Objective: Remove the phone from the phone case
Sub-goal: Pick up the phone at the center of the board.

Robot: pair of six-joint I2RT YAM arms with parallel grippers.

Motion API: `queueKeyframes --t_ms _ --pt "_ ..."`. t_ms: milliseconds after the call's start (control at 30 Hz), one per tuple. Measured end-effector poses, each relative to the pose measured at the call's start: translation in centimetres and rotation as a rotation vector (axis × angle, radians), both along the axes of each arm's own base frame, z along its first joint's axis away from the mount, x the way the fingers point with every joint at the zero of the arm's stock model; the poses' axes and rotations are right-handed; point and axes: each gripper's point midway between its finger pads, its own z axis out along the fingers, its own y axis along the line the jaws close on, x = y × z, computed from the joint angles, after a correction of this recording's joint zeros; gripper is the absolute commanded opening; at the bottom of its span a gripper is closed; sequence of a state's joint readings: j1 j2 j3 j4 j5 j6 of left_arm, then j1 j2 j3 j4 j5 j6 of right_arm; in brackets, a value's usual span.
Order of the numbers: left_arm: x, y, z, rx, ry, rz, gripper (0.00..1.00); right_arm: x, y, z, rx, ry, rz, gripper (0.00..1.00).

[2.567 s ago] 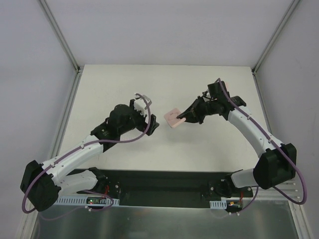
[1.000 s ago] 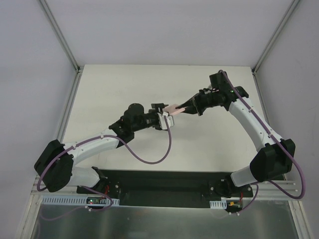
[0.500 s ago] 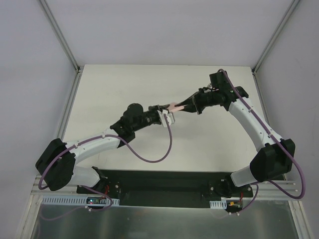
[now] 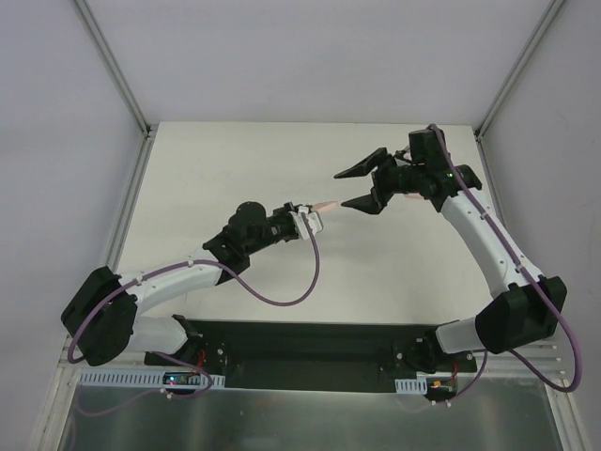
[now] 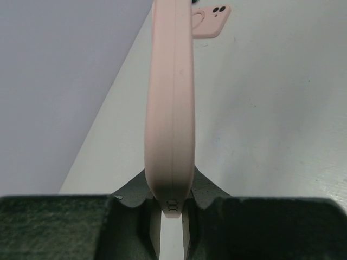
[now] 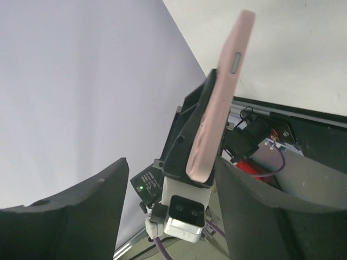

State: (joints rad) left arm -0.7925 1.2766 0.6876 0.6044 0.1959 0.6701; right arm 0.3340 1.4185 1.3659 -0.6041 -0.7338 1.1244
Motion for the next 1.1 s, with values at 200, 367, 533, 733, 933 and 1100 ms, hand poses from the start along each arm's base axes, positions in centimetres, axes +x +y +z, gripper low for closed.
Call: queueKeyframes --t_ms 200,367,533,733,933,1100 --pt "-0.5 0.9 -2.3 0.018 0.234 0.068 0.00 1.0 -1.8 1.5 -0.018 -0.162 -0.003 0.69" --pt "1.3 2.0 -0.5 -0.046 0.460 0.207 0.00 0.4 -3.3 0.4 -0.112 -0.314 0.074 0.96" --pt "2.1 2.6 1.3 -0.142 0.688 0.293 0.00 -2.9 -6.0 -0.4 -0.289 -0.491 0.147 0.96" --pt "-0.2 3.0 -0.1 -0.224 1.020 0.286 0.00 -6.9 -9.3 -0.9 -0.472 -0.696 0.195 0.96" --pt "-2.0 2.4 -1.1 -0.309 1.330 0.279 0.00 -10.4 -12.6 -4.1 -0.640 -0.858 0.152 0.96" --pt "-3.7 1.5 -0.1 -0.361 1.495 0.247 0.00 -10.5 -11.9 -4.5 -0.597 -0.905 0.176 0.96"
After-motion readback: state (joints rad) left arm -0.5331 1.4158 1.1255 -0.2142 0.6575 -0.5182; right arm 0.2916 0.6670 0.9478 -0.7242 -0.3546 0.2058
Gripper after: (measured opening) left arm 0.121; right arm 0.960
